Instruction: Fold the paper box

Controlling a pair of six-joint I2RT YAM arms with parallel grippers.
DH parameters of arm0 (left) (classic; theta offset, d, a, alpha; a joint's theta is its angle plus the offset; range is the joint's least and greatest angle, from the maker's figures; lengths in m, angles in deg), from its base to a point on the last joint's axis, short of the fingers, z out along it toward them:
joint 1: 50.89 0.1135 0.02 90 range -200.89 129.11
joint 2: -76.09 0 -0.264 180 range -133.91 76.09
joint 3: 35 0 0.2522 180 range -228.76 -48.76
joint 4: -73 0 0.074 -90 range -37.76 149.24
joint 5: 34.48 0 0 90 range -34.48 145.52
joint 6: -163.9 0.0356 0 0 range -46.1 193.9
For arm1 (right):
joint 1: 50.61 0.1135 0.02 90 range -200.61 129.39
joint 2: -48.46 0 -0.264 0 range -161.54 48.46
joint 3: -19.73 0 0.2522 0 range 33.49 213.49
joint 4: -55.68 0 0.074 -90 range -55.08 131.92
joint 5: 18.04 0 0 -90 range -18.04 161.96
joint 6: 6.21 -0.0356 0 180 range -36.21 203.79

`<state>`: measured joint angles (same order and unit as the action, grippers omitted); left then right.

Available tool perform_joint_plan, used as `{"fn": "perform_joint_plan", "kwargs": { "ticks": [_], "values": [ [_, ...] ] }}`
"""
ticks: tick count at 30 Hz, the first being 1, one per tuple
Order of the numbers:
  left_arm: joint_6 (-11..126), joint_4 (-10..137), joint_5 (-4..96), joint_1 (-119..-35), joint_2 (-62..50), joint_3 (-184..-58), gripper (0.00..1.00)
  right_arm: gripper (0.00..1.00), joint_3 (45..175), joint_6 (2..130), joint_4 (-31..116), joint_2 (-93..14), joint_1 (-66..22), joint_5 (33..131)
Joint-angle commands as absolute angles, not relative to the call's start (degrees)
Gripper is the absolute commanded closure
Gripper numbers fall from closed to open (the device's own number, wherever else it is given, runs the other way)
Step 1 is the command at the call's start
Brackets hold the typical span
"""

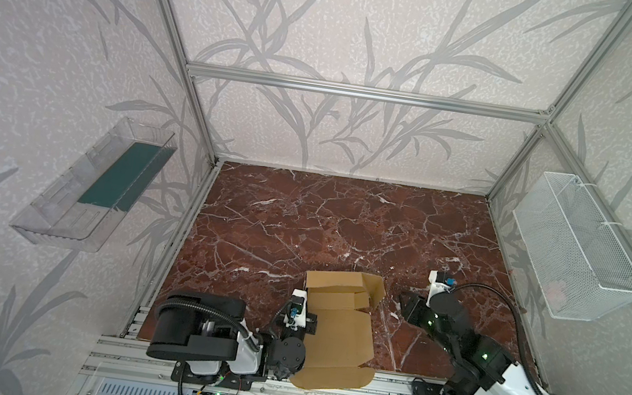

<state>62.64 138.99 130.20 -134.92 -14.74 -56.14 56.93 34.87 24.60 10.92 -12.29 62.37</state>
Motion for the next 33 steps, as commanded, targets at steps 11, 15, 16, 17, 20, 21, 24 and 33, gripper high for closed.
{"fn": "perform_joint_plan", "kwargs": {
  "ticks": [11,15,16,17,20,21,24,33],
  "values": [
    [64.1,140.4,125.8,-136.1,-13.1,-57.2,1.0,0.57,55.3,37.0,49.2,-9.9,-18.9,80.6],
    [63.9,140.4,125.7,-136.3,-13.3,-57.2,1.0,0.57,53.2,36.9,52.7,-10.3,-18.9,81.6],
    [63.9,140.4,126.0,-136.3,-13.4,-57.1,1.0,0.58,52.8,36.8,52.8,-10.2,-18.9,82.1],
    [63.9,140.4,126.1,-136.3,-13.3,-57.2,1.0,0.58,52.4,36.6,52.8,-10.1,-18.9,82.6],
    [64.3,140.4,127.2,-136.3,-13.0,-57.2,1.0,0.58,50.8,35.1,52.5,-9.1,-18.8,85.2],
    [64.6,140.4,127.4,-136.3,-12.8,-57.3,1.0,0.59,50.0,34.4,52.7,-8.4,-18.7,85.5],
    [65.4,140.4,128.0,-136.2,-12.0,-57.4,1.0,0.59,47.4,32.7,52.9,-5.4,-17.6,85.2],
    [66.0,140.4,128.5,-136.2,-10.4,-57.2,1.0,0.58,45.5,31.9,51.6,0.9,-13.3,82.4]
  ]
}}
